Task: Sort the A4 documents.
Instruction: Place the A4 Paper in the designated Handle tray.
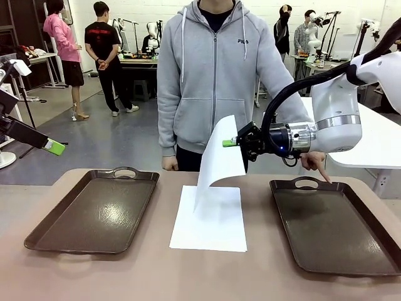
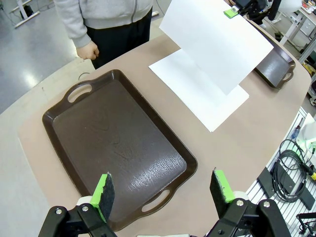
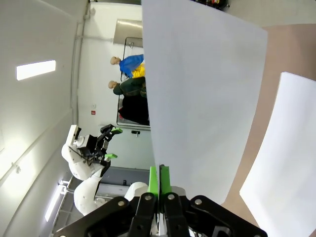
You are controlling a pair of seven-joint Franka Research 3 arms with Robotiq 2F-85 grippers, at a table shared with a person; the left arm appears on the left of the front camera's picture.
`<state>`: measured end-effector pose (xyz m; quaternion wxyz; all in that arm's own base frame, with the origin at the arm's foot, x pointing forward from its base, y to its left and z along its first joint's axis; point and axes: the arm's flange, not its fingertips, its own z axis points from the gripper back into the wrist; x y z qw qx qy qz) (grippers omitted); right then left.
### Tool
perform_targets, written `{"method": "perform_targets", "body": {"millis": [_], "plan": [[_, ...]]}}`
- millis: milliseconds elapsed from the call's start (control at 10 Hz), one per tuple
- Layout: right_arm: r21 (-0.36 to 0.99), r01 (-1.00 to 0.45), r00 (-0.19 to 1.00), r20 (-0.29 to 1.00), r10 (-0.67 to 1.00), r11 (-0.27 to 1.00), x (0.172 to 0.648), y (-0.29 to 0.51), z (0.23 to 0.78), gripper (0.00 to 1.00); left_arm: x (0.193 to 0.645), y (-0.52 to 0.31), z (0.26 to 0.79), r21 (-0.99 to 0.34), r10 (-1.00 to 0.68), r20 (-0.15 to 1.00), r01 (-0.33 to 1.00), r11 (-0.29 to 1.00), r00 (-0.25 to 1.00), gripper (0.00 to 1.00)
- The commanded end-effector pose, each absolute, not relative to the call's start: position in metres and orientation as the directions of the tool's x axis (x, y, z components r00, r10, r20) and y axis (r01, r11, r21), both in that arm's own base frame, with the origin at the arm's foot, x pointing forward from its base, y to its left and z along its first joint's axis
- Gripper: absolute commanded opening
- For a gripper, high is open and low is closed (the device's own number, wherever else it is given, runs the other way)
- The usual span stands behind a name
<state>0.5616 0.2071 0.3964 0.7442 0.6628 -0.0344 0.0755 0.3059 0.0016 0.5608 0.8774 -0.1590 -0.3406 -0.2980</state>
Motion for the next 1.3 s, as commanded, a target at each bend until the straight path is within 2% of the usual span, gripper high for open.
{"method": "perform_targets", "body": {"millis": [0, 200, 400, 800, 1000, 1200], "plan": [[0.975, -0.209, 0.967, 0.194, 0.162, 0.078, 0.506, 0.219, 0.429, 0.01, 0.307, 0.001, 0.56, -0.075, -0.415, 0.691, 0.63, 0.773, 0.591, 1.0], [0.971, -0.224, 0.955, 0.202, 0.216, 0.084, 0.471, 0.195, 0.464, 0.01, 0.307, 0.001, 0.56, -0.075, -0.415, 0.691, 0.63, 0.773, 0.591, 1.0], [0.965, -0.212, 0.963, 0.18, 0.199, 0.152, 0.458, 0.16, 0.473, 0.01, 0.307, 0.001, 0.56, -0.075, -0.415, 0.691, 0.63, 0.773, 0.591, 1.0], [0.927, -0.141, 0.984, 0.092, 0.154, 0.348, 0.459, 0.092, 0.447, 0.01, 0.307, 0.001, 0.56, -0.075, -0.415, 0.691, 0.63, 0.773, 0.591, 1.0], [0.922, -0.115, 0.982, 0.049, 0.183, 0.37, 0.47, 0.063, 0.416, 0.01, 0.307, 0.001, 0.56, -0.075, -0.415, 0.691, 0.63, 0.773, 0.591, 1.0], [0.92, -0.048, 0.993, 0.001, 0.122, 0.389, 0.483, 0.034, 0.381, 0.01, 0.307, 0.001, 0.56, -0.075, -0.415, 0.691, 0.63, 0.773, 0.591, 1.0]]}}
